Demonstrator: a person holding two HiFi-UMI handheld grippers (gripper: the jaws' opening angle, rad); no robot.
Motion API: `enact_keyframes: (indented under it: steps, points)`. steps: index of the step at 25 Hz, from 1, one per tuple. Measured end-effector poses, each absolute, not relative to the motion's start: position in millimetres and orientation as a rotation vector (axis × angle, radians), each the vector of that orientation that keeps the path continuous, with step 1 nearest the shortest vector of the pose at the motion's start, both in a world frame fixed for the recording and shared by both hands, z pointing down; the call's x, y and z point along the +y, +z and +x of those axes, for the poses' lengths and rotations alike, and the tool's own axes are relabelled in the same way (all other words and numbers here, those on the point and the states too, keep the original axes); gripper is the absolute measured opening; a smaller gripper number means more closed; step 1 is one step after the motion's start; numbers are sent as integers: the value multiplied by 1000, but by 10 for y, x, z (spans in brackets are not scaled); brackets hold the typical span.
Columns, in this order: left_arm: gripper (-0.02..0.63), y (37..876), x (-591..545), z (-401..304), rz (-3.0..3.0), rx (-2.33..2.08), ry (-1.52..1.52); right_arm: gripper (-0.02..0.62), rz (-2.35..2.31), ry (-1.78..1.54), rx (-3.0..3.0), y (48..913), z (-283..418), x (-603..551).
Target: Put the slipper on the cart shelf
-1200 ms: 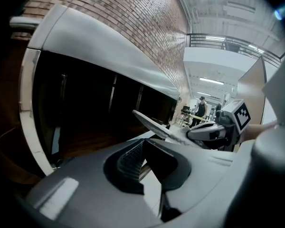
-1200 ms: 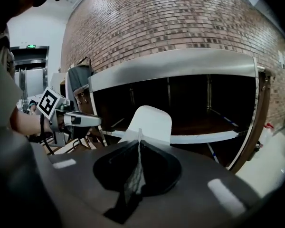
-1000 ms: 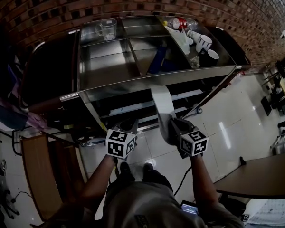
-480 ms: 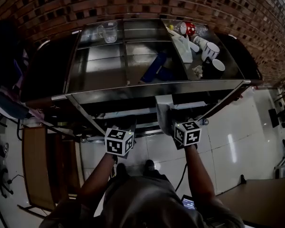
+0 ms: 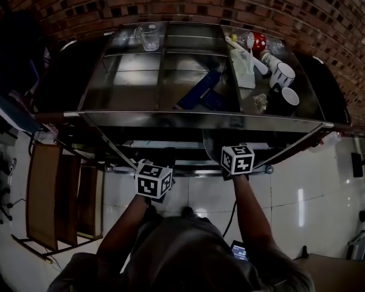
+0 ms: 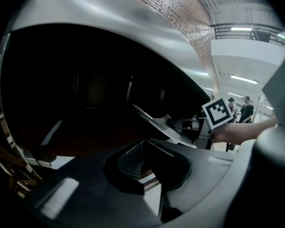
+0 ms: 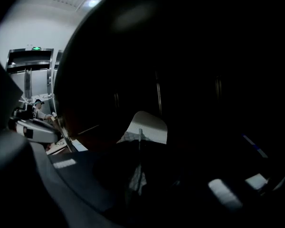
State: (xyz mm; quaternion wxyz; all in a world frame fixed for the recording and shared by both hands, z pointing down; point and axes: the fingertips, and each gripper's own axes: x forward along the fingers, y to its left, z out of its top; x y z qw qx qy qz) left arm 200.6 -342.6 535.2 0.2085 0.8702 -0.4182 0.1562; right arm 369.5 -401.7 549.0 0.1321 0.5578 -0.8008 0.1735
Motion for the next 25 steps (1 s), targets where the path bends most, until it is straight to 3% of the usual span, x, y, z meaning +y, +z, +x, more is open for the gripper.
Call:
enact_keyframes:
  steps: [12, 15, 25]
  points:
    - [8, 5356, -3438, 2086, 2397, -1213, 469, 45, 1661, 552, -2385, 5678, 3588, -4399]
    - [8, 5332, -3422, 2093, 2402, -1212, 476, 71, 1667, 544, -2419, 5617, 3576, -4381]
    - [8, 5160, -3475, 2114, 2438, -1217, 465, 71, 1646, 491, -2489, 5207, 3573, -3997]
